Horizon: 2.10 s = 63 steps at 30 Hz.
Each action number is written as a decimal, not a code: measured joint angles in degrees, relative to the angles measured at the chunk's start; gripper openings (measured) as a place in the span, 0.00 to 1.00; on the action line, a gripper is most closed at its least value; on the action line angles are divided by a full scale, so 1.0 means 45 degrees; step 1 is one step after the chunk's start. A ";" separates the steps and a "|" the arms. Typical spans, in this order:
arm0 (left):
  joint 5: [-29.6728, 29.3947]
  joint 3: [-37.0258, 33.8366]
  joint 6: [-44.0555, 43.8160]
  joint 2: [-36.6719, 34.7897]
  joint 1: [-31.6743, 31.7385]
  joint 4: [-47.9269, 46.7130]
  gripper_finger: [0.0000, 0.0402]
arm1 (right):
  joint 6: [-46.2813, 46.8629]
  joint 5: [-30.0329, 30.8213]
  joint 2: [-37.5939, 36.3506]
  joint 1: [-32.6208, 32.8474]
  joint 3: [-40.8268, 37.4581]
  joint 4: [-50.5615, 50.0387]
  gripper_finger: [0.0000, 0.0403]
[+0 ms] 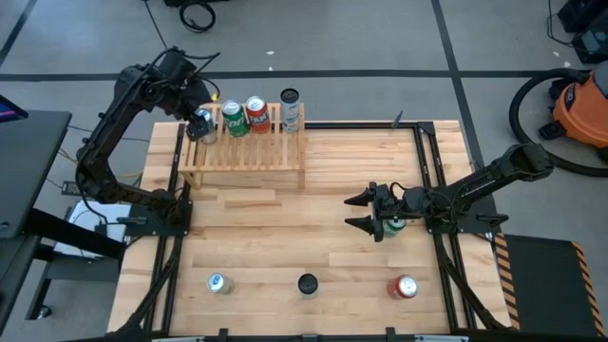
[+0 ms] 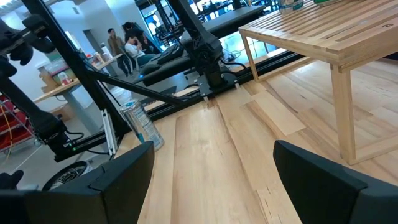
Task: Place canned beverage on shelf
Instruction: Put the top blue soda can on the shelf
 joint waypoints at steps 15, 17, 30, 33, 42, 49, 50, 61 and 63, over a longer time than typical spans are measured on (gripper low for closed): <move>-0.0074 0.0015 0.0809 -0.0049 0.0289 -0.0512 0.63 | -0.0003 -0.0002 0.0000 -0.0004 0.0000 0.0000 0.84; -0.0060 0.0015 0.1065 -0.0049 0.0286 -0.0521 0.63 | -0.0005 -0.0005 0.0000 -0.0003 0.0000 0.0000 0.84; 0.0148 0.0000 0.3162 -0.0044 0.0285 -0.0447 0.63 | -0.0005 -0.0003 0.0000 -0.0002 0.0000 0.0000 0.84; 0.0204 0.0000 0.3873 -0.0044 0.0421 -0.0447 0.63 | -0.0005 -0.0004 0.0000 -0.0004 0.0000 -0.0003 0.84; 0.0120 -0.0005 0.4831 -0.0035 0.0488 -0.0161 0.63 | -0.0005 0.0000 0.0000 -0.0001 0.0000 0.0000 0.84; 0.0080 -0.0005 0.5736 -0.0030 0.0488 -0.0159 0.63 | -0.0005 -0.0003 0.0000 -0.0004 0.0000 -0.0004 0.84; 0.0075 -0.0005 0.5872 -0.0029 0.0488 -0.0157 0.63 | -0.0004 0.0000 0.0000 -0.0005 0.0000 0.0000 0.84; 0.0557 -0.0010 0.6576 -0.0069 0.1090 -0.0056 0.63 | -0.0005 -0.0003 0.0000 -0.0004 0.0000 -0.0005 0.84; 0.0672 -0.0010 0.6324 -0.0059 0.1202 0.0025 0.63 | -0.0005 -0.0004 0.0000 -0.0005 0.0000 0.0000 0.84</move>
